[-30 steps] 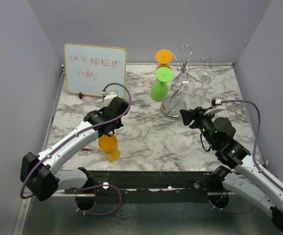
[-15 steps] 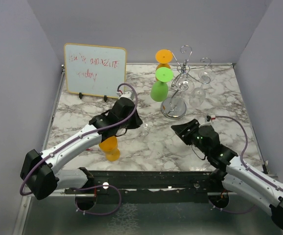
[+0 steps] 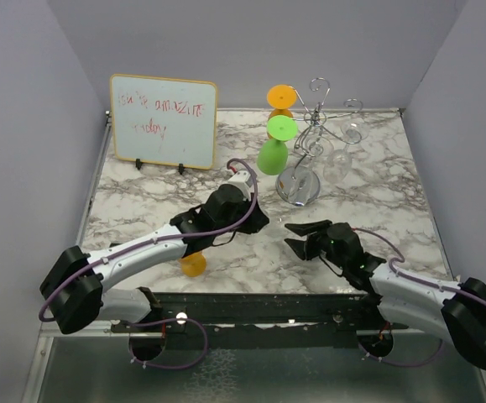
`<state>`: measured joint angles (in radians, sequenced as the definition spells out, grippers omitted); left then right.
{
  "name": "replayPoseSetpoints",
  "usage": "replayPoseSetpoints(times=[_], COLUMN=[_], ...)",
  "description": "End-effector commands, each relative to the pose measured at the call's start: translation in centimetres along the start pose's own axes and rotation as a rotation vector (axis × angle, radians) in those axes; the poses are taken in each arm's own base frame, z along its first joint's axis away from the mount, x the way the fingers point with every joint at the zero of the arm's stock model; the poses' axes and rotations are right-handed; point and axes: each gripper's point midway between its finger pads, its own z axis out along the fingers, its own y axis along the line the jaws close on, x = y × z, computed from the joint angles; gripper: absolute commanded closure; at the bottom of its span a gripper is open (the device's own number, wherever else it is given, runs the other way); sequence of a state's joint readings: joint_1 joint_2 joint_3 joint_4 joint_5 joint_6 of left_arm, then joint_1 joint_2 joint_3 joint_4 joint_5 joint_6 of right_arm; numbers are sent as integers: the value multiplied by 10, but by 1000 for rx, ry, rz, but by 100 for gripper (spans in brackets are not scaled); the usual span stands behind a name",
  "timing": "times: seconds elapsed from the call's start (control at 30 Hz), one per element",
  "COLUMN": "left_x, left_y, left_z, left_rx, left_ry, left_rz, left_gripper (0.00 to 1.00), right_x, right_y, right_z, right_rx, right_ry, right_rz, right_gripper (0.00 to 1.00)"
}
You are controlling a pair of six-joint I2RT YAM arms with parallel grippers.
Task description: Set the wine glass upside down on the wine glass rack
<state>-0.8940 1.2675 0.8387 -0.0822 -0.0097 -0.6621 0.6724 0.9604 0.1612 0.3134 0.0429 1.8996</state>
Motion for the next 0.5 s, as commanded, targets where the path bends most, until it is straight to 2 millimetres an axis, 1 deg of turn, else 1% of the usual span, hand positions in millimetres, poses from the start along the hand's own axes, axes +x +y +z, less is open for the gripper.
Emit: replayPoseSetpoints(times=[0.0, 0.17, 0.47], left_x=[4, 13, 22], left_y=[-24, -30, -38], left_z=[2, 5, 0], left_rx=[148, 187, 262], left_ry=[-30, -21, -18], left_rz=[62, 79, 113], left_gripper=[99, 100, 100], right_x=[15, 22, 24], right_y=[12, 12, 14], right_z=[3, 10, 19], right_rx=[-21, -13, -3], right_ry=[86, 128, 127], right_rz=[148, 170, 158], right_gripper=[49, 52, 56])
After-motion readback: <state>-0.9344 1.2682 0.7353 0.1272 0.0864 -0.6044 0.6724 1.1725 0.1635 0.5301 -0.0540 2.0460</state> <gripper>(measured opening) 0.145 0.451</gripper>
